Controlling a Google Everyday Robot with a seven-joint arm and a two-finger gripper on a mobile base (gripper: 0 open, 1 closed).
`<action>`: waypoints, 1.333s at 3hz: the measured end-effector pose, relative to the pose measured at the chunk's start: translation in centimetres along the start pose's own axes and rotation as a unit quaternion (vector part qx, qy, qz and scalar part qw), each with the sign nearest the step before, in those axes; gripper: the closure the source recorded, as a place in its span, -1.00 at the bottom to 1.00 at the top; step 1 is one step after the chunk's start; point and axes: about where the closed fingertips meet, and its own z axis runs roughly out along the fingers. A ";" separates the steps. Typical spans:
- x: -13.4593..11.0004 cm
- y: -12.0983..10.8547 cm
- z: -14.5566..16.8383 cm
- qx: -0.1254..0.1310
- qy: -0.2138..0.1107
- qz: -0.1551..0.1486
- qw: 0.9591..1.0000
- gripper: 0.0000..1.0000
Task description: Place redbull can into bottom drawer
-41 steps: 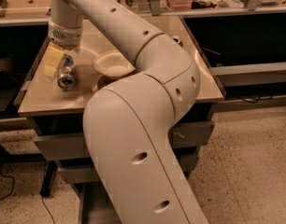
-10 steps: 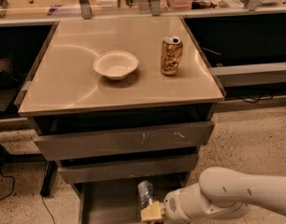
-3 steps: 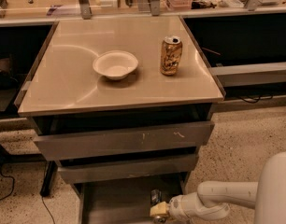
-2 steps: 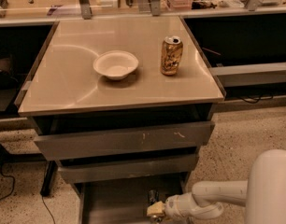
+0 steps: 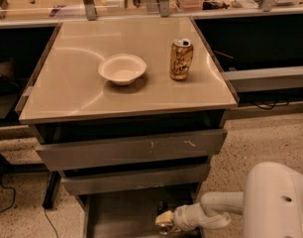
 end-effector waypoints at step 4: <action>-1.3 -2.7 6.6 0.009 -0.012 0.058 0.998 1.00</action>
Offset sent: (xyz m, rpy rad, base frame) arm 0.0081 0.0071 -0.0198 0.0129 0.0319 0.0015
